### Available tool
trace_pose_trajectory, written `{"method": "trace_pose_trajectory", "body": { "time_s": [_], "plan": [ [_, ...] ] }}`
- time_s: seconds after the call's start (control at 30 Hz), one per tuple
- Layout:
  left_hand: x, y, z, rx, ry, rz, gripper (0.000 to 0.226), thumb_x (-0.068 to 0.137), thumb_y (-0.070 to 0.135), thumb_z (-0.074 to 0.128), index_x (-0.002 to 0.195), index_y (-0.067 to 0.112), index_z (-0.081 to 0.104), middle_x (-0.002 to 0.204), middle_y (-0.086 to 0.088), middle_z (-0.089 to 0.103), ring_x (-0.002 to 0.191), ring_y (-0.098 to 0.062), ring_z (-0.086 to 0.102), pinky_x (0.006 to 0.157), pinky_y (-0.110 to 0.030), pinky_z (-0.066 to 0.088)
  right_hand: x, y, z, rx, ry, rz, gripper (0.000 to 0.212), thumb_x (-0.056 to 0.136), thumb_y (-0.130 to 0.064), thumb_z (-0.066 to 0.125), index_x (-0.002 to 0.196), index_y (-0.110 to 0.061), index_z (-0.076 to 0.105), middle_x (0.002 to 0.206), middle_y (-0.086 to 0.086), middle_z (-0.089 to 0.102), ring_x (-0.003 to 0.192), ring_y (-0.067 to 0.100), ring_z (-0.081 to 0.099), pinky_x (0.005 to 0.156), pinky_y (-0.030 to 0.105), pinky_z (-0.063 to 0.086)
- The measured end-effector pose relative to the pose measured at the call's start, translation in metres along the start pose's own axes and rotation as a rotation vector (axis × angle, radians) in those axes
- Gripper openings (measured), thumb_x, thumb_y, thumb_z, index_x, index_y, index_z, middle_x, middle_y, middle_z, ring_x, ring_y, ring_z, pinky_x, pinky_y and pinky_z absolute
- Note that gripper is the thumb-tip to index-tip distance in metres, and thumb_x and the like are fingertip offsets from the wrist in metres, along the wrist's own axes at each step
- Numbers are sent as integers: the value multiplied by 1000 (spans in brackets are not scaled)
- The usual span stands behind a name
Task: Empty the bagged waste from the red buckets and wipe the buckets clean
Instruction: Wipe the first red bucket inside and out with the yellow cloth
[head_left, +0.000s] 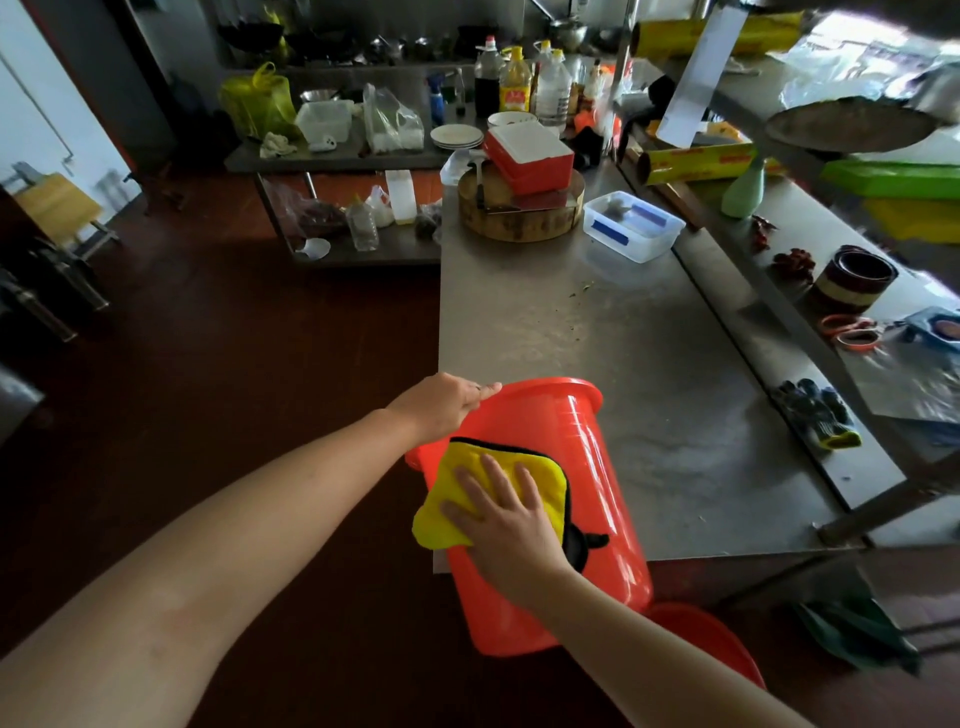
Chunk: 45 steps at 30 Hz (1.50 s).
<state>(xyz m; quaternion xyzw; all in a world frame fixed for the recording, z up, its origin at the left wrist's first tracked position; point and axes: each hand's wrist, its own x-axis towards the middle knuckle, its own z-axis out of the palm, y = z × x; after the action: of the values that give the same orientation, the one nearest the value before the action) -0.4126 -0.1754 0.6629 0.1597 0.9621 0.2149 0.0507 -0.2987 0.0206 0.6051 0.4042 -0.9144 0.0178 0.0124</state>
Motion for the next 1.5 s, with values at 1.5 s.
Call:
{"method": "trace_pose_trajectory", "body": {
  "time_s": [1.5],
  "plan": [
    [-8,12,9,146,35,-43,62,101,-3,38,154,28,37,138,-7,62,117,-29,64,99,-42,52,-103,101,28,960,360,1043,50,97,-54,55,145,-44,45,140,0,60,124,24,56,93,35,42]
  ]
}}
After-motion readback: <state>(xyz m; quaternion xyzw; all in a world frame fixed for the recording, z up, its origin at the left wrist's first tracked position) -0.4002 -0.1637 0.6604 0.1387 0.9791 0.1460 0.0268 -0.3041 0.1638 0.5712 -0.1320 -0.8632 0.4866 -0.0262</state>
